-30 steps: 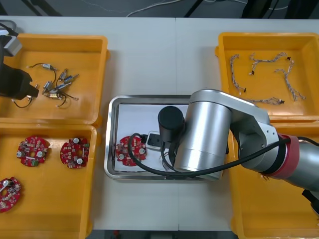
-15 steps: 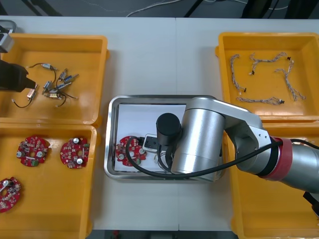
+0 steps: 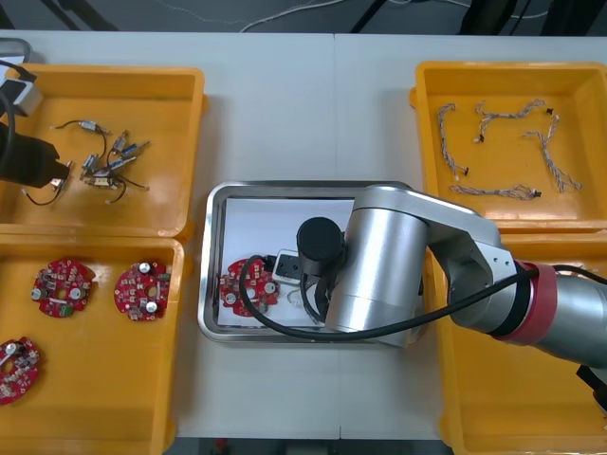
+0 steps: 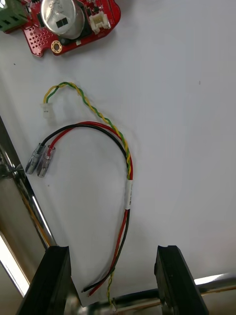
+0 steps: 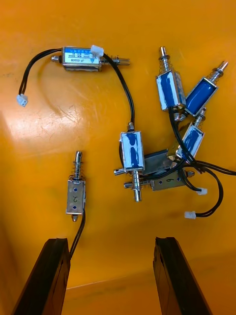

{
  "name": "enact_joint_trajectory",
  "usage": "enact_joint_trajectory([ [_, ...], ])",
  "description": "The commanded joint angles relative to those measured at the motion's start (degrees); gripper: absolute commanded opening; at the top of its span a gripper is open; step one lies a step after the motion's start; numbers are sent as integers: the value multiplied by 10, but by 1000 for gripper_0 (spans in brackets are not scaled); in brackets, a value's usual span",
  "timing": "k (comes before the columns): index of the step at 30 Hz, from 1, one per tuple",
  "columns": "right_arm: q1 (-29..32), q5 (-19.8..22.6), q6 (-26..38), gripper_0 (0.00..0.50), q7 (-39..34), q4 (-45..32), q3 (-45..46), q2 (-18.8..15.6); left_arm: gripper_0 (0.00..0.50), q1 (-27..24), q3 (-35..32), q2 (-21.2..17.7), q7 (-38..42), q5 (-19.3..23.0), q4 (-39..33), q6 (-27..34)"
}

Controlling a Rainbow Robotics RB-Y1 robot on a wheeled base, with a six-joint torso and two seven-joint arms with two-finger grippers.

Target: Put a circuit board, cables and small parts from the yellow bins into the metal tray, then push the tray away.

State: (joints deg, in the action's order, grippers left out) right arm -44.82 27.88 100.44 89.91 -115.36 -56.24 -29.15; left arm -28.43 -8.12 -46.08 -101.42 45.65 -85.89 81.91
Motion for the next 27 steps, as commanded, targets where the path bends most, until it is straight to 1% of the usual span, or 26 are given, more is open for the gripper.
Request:
enact_joint_trajectory([
  [1, -18, -8, 35, 500, 4, -41, 22, 9, 500, -22, 10, -26, -22, -17, 12, -21],
  [5, -18, -5, 75, 500, -18, -63, 54, 9, 500, -26, 20, -26, -24, -28, 34, -46],
  [8, -18, 10, 93, 500, -41, -70, 75, 9, 500, -32, 21, -27, -25, -32, 49, -53],
  [12, -18, 51, 96, 500, -93, -87, 119, 5, 500, -39, 28, -26, -25, -41, 63, -61],
  [16, -18, 93, 96, 500, -142, -107, 172, -6, 500, -43, 46, -26, -18, -50, 74, -85],
  [20, -17, 131, 96, 500, -189, -121, 218, -16, 500, -55, 52, -24, -17, -50, 97, -97],
  [24, -10, 156, 96, 500, -232, -129, 251, -30, 500, -57, 54, -22, -17, -53, 101, -104],
  [27, 10, 167, 96, 500, -262, -142, 282, -51, 500, -60, 54, -17, -18, -57, 109, -104],
])
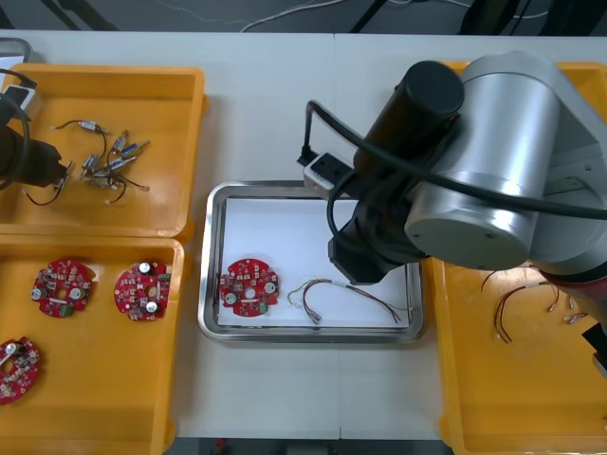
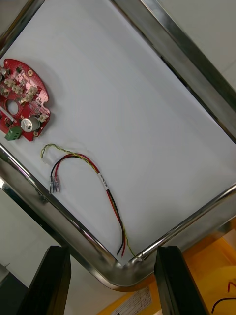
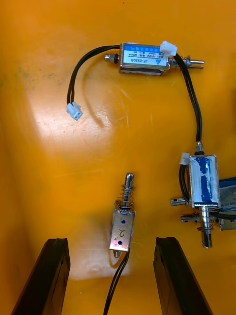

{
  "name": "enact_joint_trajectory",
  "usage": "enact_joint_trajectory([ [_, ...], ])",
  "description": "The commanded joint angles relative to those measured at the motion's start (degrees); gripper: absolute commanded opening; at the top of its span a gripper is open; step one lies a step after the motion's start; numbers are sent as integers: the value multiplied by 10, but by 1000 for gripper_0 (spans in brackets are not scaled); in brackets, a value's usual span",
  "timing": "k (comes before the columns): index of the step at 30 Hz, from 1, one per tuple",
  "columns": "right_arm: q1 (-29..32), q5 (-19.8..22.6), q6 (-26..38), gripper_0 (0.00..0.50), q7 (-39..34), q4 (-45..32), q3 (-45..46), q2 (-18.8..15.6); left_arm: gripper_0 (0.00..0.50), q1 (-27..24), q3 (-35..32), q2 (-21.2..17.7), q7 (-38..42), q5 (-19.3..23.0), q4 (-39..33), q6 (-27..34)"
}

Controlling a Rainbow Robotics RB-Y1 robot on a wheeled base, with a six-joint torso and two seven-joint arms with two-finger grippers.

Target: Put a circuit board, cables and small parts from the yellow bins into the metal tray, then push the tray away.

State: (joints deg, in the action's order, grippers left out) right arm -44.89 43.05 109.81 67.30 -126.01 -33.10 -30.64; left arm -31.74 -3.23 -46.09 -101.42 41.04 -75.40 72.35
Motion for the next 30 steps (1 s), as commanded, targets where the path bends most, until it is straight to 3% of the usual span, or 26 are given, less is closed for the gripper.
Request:
enact_joint_trajectory([
  [1, 10, 15, 2, 500, -36, -35, 51, -36, 500, -27, 5, -17, -18, -11, 4, -8],
  [10, 100, 27, 2, 500, -46, -79, 162, -92, 500, -52, 17, -1, -27, -23, 43, -19],
  [16, 147, 72, 2, 500, -45, -93, 242, -120, 500, -74, 17, 18, -34, -32, 74, -19],
  [22, 168, 103, 2, 500, -41, -87, 310, -142, 500, -77, 20, 29, -41, -44, 78, -19],
  [30, 165, 104, 2, 500, -34, -49, 365, -168, 500, -77, 38, 31, -43, -49, 78, -19],
])
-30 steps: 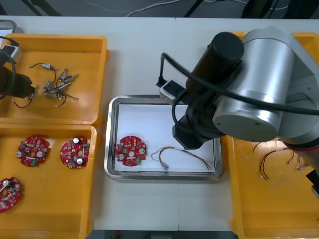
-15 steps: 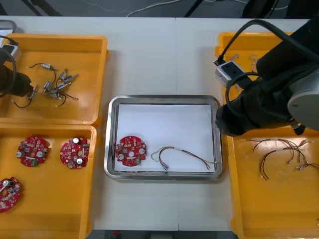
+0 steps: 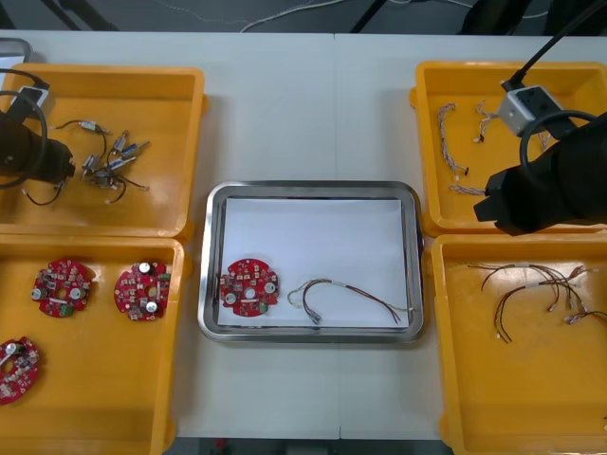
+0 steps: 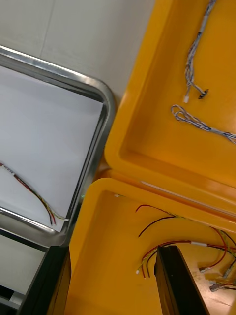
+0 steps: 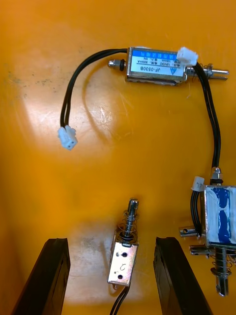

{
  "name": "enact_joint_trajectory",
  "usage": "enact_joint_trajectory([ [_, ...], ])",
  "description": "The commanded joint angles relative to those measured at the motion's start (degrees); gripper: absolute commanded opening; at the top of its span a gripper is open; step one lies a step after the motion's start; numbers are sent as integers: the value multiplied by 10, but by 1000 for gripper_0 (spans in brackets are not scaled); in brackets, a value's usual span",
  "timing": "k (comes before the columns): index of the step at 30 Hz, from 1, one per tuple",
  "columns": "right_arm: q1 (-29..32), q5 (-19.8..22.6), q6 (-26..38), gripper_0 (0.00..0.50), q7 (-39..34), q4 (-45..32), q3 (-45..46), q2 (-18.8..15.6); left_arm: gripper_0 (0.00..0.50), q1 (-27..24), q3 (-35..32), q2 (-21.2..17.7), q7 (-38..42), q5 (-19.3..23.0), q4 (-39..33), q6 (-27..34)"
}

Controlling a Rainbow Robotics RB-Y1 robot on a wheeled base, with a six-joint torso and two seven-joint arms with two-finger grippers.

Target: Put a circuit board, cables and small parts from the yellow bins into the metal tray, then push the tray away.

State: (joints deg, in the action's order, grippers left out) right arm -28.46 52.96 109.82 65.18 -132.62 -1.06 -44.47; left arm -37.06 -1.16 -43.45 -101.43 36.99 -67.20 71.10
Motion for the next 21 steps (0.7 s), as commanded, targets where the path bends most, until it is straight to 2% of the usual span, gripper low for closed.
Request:
enact_joint_trajectory([
  [1, 1, 5, 2, 500, -13, 18, 45, -30, 500, -24, 18, 5, -43, -9, -4, -6],
  [6, -17, 0, 2, 500, -1, 67, 63, -40, 500, -24, 19, 5, -46, -12, 7, -5],
  [12, -52, -29, 2, 500, 12, 130, 64, -47, 500, -24, 25, 7, -48, -16, 21, -6],
  [14, -66, -32, 2, 500, 16, 155, 63, -47, 468, -24, 27, 7, -48, -17, 21, -6],
  [18, -94, -38, 2, 500, 23, 207, 61, -47, 220, -23, 28, 7, -49, -18, 22, -6],
  [19, -103, -43, 2, 500, 26, 222, 58, -47, 109, -23, 28, 7, -48, -18, 21, -6],
  [20, -109, -48, 2, 500, 28, 234, 55, -47, 27, -24, 28, 7, -47, -18, 21, -6],
  [21, -116, -55, 2, 500, 28, 245, 48, -47, 0, -23, 28, 7, -47, -17, 21, -6],
])
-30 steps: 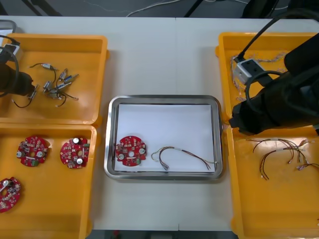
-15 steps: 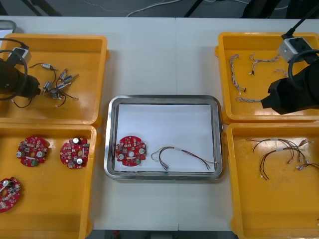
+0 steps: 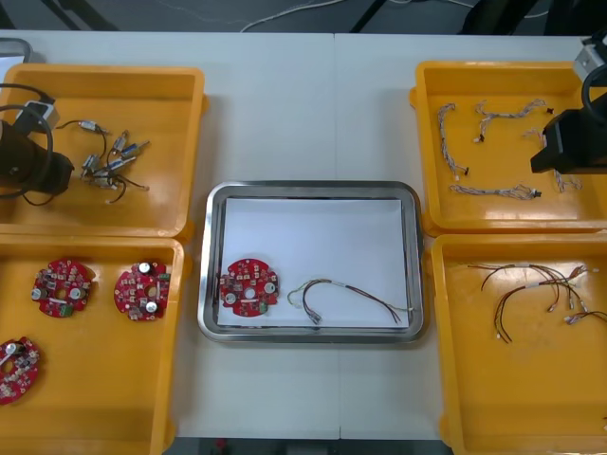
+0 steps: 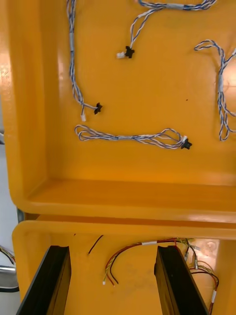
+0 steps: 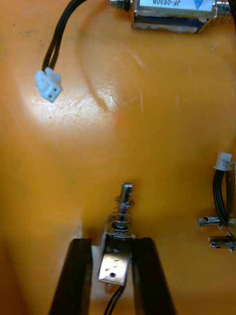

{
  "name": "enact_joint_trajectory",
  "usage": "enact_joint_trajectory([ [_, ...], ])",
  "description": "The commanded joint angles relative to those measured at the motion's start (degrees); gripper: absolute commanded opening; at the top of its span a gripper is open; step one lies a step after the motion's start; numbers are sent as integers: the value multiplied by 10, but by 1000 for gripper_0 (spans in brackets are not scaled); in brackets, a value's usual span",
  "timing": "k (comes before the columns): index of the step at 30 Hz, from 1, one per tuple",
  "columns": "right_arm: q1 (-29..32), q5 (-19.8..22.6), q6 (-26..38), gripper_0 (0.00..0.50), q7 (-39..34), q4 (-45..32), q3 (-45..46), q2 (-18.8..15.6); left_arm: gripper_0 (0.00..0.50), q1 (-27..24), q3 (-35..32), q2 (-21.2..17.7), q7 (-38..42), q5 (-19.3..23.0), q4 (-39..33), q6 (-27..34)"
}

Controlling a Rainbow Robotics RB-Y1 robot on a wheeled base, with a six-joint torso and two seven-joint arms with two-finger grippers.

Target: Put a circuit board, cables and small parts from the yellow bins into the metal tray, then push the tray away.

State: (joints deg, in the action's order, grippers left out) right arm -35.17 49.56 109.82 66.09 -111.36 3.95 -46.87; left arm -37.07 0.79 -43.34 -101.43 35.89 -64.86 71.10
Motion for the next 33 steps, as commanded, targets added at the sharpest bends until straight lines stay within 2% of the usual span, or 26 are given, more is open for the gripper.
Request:
enact_joint_trajectory([
  [1, -53, -24, 2, 500, 20, 38, -6, -23, 0, -24, 8, 5, -47, -7, -3, -6],
  [8, -97, -68, 2, 500, 15, 108, -58, -21, 0, -24, 7, 5, -46, 0, -12, -1],
  [13, -126, -93, 2, 500, 12, 174, -62, -2, 0, -24, -30, 3, -45, -9, -74, 89],
  [14, -126, -93, 2, 500, 12, 174, -62, -2, 0, -24, -30, 3, -45, -9, -74, 89],
  [17, -148, -129, 2, 500, 5, 217, -62, 19, 0, -24, -57, -1, -40, -11, -118, 157],
  [21, -162, -171, 2, 500, -8, 250, -62, 42, 0, -24, -69, -8, -28, -8, -150, 196],
  [28, -164, -224, 2, 500, -106, 267, -62, 83, 0, -23, -83, -10, 31, -10, -214, 269],
  [33, -164, -257, 2, 500, -207, 269, -62, 113, 0, -23, -84, -11, 68, -12, -252, 324],
])
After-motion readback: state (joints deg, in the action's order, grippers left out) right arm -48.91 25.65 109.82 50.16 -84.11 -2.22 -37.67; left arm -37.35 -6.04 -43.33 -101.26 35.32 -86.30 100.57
